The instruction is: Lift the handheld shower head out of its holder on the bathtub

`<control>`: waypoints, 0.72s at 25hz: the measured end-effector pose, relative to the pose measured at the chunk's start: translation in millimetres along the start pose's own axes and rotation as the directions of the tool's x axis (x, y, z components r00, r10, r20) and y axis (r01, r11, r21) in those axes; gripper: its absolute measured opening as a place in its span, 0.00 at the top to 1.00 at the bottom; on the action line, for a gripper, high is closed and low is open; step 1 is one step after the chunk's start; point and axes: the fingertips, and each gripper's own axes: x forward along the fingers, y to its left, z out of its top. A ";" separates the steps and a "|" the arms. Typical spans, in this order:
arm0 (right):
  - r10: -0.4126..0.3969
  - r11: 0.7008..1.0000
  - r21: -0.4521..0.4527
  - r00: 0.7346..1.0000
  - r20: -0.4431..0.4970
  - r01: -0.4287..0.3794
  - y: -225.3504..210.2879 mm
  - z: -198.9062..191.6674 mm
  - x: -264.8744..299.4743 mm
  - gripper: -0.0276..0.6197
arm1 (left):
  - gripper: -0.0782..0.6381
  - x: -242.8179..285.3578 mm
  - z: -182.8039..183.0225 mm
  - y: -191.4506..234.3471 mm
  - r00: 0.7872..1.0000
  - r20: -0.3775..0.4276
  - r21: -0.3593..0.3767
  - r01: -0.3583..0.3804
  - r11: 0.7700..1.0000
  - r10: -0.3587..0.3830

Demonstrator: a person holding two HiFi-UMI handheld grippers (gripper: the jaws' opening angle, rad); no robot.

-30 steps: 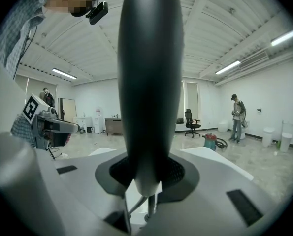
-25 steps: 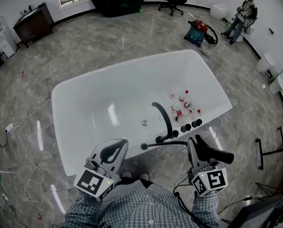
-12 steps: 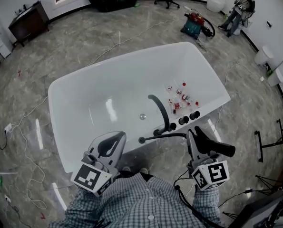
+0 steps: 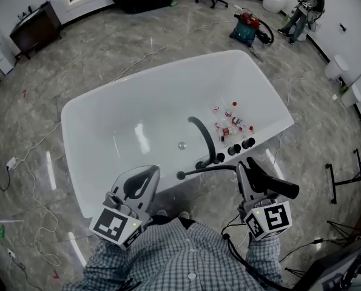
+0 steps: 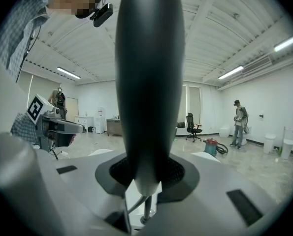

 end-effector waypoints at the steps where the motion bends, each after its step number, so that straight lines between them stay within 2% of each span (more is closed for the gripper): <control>1: 0.001 1.000 -0.002 1.000 0.000 -0.001 -0.2 -0.2 -0.1 0.80 | 0.88 0.1 -0.1 -0.5 1.000 0.000 0.000 -0.001 1.000 0.001; 18: 0.013 1.000 -0.018 1.000 0.005 -0.013 8.1 0.1 -4.5 0.80 | 0.88 -9.1 -2.5 -5.6 1.000 -0.006 0.003 -0.009 1.000 0.009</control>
